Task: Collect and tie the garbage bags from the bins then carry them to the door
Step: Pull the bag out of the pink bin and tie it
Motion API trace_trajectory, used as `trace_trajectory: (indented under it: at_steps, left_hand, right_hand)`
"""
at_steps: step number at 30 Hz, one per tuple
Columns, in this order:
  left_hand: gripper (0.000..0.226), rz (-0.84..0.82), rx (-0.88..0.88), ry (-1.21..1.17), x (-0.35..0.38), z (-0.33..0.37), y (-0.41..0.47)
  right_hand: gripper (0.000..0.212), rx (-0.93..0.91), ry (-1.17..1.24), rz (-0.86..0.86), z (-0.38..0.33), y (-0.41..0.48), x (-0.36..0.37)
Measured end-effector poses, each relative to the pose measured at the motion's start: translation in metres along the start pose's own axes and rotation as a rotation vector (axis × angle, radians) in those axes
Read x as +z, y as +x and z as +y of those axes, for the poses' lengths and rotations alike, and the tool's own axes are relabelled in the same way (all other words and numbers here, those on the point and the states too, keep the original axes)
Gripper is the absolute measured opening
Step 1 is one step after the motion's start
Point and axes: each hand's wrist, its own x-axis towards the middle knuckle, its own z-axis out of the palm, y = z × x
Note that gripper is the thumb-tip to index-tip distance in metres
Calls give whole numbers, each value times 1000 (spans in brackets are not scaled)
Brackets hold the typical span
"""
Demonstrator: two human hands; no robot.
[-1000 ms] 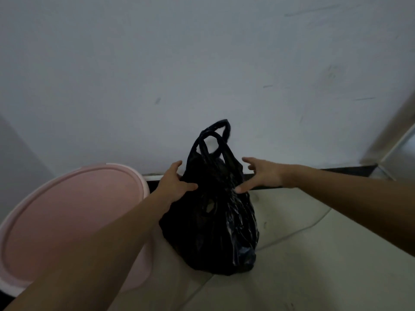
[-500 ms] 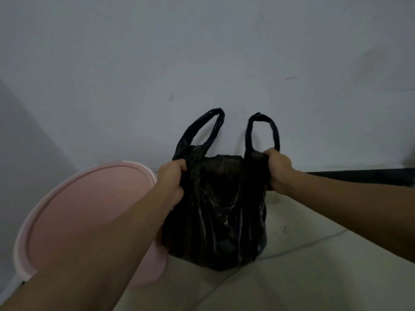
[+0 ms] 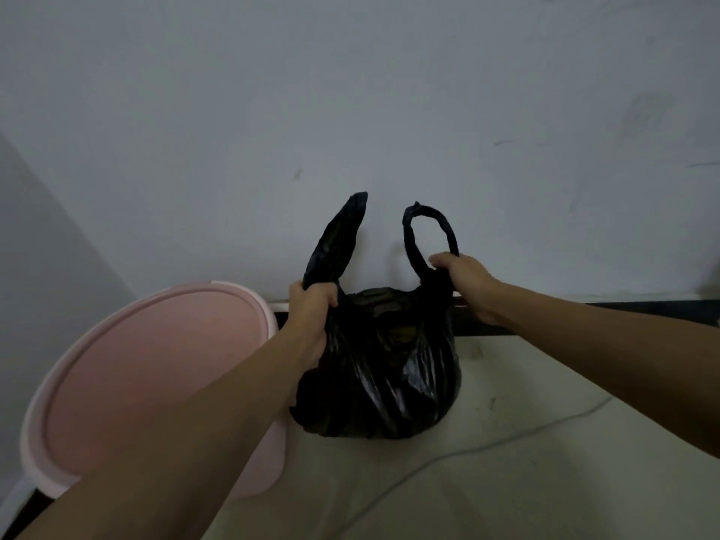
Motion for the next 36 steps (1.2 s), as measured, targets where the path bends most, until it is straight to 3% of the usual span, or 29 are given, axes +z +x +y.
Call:
trace_trajectory:
  at_steps: [3,5,7,9,12,14,18,20,22,24,27,29,36]
  left_hand:
    - [44,60,96,193,-10,-1,5]
    - [25,51,117,293,-14,-2,5]
    - [15,31,101,309,-12,-3,1]
    - [13,7,69,265,-9,-4,-3]
    - [16,-62,-25,208,-5,-5,-8]
    - [23,-75,-111,145,-4,-2,-11]
    - [39,-172,-261,-94,-5,12,-15]
    - [45,-220,-254,-83,-7,16,-12]
    - [35,-248,-236,39,-6,18,-13]
    - [32,-267,-191,199,-5,15,-10]
    - [37,-252,-27,549,1,4,-8]
    - [40,-244,60,719,6,-3,-8]
    - [28,-270,138,1147,-1,-8,-14]
  right_hand:
    - [34,-41,-146,-199,2,-3,-6]
    - [53,-122,-257,-286,3,-7,-5]
    - [71,-227,-420,-245,9,-4,2]
    - [64,-303,-529,-100,12,-1,14]
    - [22,-393,-591,43,12,8,24]
    - [12,-362,-404,100,8,14,26]
    - [26,-65,321,153,-5,17,24]
    - [23,18,545,128,-12,16,22]
    - [21,60,670,88,-17,21,19]
    - [23,104,511,27,-19,20,18]
    - [19,58,-343,-73,-7,12,21]
    - [24,26,-671,-195,4,4,27]
    - [15,6,-629,-485,-15,-17,24]
